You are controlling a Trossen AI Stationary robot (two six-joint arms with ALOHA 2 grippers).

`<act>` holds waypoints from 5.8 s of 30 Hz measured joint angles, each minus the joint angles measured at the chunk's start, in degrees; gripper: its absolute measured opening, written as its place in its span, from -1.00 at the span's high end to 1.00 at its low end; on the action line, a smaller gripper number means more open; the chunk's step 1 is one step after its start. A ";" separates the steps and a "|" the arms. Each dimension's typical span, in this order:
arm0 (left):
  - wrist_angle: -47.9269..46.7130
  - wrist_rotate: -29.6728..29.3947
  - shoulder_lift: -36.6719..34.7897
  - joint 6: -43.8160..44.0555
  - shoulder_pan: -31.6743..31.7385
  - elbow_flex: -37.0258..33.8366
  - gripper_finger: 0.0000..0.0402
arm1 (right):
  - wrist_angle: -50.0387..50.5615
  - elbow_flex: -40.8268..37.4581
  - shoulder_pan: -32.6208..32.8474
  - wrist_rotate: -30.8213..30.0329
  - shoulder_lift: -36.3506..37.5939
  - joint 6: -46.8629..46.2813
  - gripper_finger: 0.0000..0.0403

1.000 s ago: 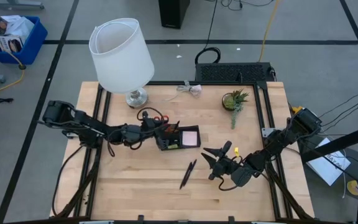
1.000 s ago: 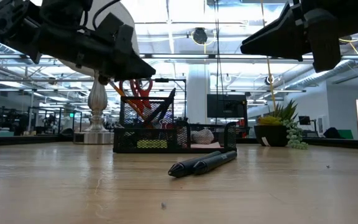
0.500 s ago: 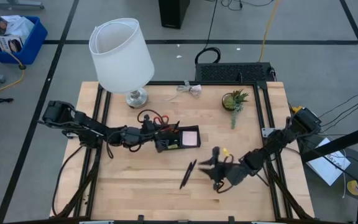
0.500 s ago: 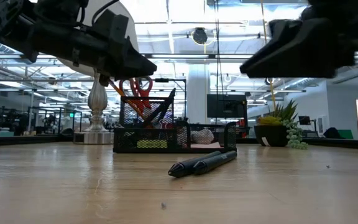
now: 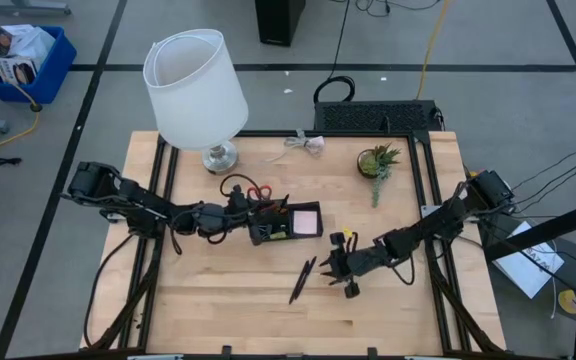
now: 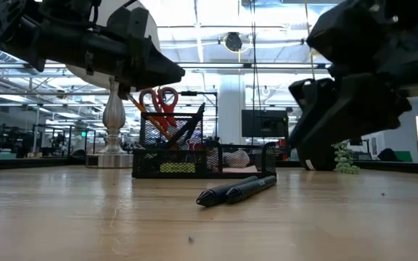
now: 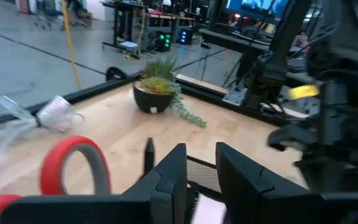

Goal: Pick and place office supplies into organizer
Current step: Put the black pen into the black desk organizer

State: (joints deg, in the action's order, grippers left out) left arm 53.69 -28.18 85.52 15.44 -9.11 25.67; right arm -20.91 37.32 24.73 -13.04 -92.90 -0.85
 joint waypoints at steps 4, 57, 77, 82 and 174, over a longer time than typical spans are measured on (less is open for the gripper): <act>0.18 2.01 -0.02 3.33 -0.50 0.00 0.55 | -2.31 -1.65 -3.23 4.22 0.00 0.91 0.39; 16.92 2.82 -0.04 -2.28 -12.04 0.07 0.55 | -22.27 -6.92 -7.12 17.28 -11.19 1.88 0.25; 17.07 2.77 -0.04 -2.12 -12.04 0.07 0.55 | -26.76 -5.08 1.00 8.69 -15.01 -0.65 0.38; 17.31 2.76 -0.02 -1.86 -12.04 0.09 0.55 | -24.33 -2.32 1.88 8.53 -16.63 1.10 0.38; -4.16 27.97 0.00 65.16 -13.85 1.14 0.02 | -13.96 11.59 -5.71 8.83 -3.58 53.95 0.83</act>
State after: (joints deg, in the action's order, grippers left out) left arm 49.53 -0.22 85.52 80.60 -22.96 26.81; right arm -34.87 48.90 19.02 -4.21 -96.49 53.11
